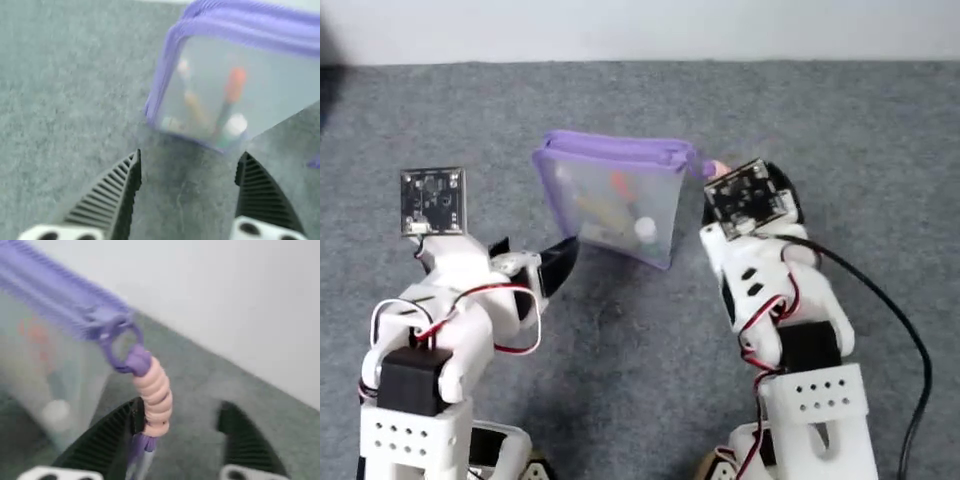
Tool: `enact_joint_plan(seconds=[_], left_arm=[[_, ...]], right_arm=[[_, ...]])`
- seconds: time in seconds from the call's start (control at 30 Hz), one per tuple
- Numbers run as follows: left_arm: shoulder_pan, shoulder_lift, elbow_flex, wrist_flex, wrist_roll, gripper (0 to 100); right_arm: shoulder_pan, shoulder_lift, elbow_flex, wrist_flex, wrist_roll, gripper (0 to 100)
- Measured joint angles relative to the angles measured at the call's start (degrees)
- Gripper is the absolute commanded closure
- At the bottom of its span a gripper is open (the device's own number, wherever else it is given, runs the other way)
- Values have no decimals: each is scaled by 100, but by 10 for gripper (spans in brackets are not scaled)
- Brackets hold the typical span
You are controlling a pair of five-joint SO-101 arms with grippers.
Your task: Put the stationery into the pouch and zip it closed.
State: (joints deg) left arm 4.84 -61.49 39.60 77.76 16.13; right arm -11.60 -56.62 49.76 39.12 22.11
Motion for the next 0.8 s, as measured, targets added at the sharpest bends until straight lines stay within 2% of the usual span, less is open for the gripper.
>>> enact_joint_plan(seconds=[0.17,0.3,0.43,0.6,0.7,0.8], left_arm=[[-651,0,-211,554,0,701],[-1512,0,-1029,1099,0,699],[-2057,-18,-1960,1582,0,699],[-2338,-79,-2822,2031,0,701],[-2426,-79,-2954,2084,0,701],[-2435,-79,-2963,2084,0,702]], right_arm=[[-167,-510,-9,985,-431,702],[-563,-1345,-26,2259,-695,702],[-703,-2400,-26,3156,-765,702],[-677,-3385,-62,4097,-765,702],[-721,-3780,-141,4545,-765,702],[-448,-3947,-141,4712,-800,702]])
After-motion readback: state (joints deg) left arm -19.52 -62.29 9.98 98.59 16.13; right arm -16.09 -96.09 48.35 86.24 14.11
